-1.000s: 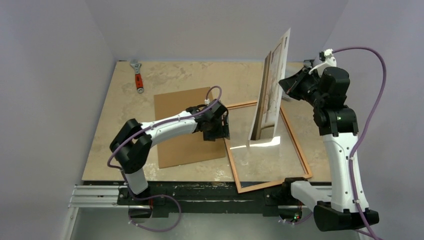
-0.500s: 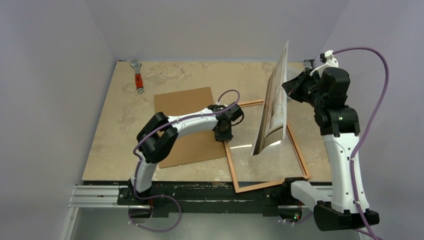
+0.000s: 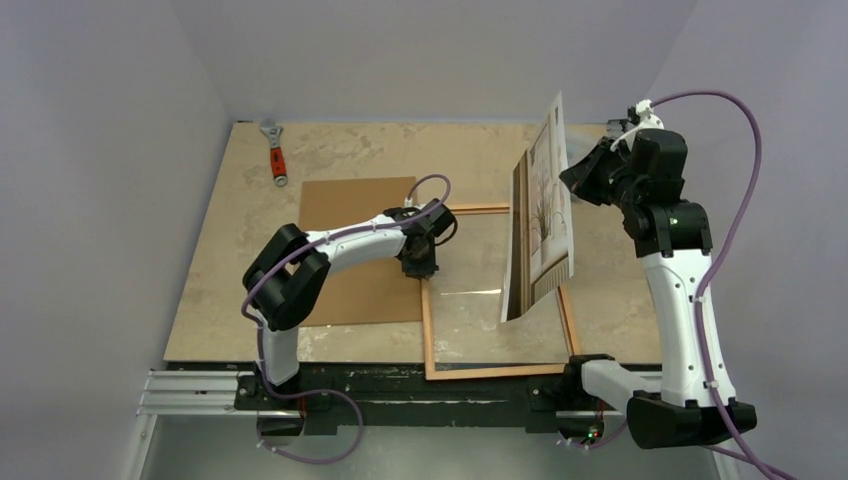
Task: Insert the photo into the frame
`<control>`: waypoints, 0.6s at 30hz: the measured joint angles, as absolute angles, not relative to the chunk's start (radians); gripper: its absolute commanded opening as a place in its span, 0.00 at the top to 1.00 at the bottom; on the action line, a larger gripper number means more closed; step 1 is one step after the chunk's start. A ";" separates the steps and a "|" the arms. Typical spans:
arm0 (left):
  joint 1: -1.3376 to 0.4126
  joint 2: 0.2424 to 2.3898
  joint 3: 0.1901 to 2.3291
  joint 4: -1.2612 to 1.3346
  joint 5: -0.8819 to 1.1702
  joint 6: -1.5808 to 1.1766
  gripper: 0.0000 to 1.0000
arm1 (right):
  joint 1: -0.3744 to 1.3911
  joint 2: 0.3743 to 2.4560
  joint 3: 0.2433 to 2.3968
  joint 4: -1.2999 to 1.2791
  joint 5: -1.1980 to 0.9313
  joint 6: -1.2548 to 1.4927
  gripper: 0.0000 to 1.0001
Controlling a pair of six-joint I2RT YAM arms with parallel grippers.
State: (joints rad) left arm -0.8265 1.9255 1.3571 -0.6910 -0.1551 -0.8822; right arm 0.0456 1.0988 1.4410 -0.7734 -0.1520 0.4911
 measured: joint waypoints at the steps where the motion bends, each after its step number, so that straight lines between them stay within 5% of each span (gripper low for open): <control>1: -0.818 1.913 1.339 -0.687 -0.159 -0.877 0.97 | 0.046 1.102 1.442 -0.779 -0.152 0.489 1.00; 10: -0.754 1.813 1.206 -0.658 -0.173 -0.867 0.93 | 0.046 1.118 1.456 -0.839 -0.152 0.471 1.00; 13: -0.736 1.778 1.163 -0.648 -0.180 -0.852 0.75 | 0.046 1.131 1.481 -0.861 -0.154 0.466 1.00; 18: -0.723 1.676 1.071 -0.625 -0.168 -0.822 0.27 | 0.053 1.142 1.503 -0.884 -0.173 0.464 1.00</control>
